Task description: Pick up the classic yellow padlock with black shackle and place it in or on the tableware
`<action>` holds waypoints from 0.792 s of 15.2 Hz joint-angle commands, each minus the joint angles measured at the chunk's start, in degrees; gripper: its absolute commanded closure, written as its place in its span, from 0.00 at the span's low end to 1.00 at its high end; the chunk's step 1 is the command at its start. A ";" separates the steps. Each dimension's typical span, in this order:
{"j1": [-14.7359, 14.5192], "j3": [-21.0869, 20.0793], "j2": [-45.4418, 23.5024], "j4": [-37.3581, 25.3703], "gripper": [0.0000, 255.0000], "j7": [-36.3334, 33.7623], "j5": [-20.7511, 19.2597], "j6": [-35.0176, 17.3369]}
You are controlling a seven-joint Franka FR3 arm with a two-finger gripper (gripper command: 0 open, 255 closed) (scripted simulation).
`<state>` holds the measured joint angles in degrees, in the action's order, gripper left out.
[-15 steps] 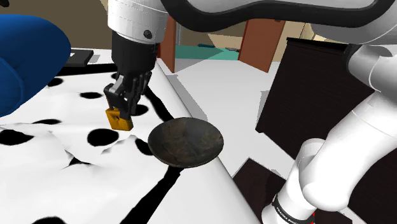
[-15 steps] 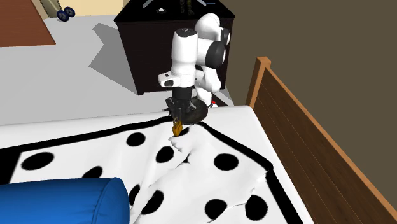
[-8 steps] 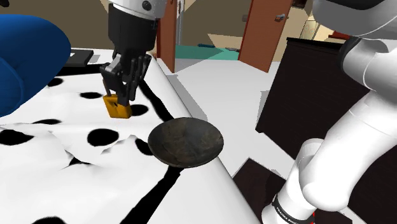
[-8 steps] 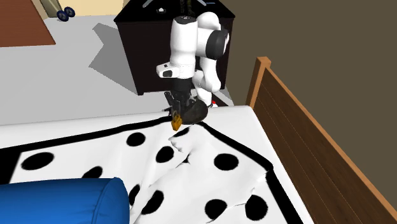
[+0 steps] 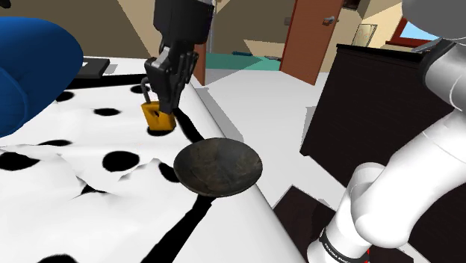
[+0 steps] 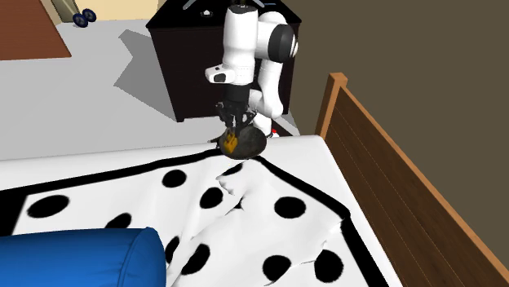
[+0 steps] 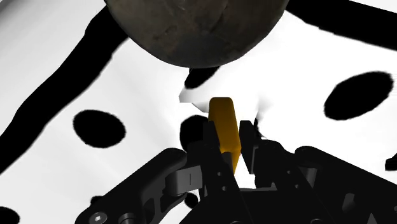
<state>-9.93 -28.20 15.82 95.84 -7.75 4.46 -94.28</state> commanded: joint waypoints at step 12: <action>-3.58 8.38 23.33 20.34 1.00 6.75 6.67 2.57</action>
<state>-13.38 -19.90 38.56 114.95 -1.15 11.00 -91.07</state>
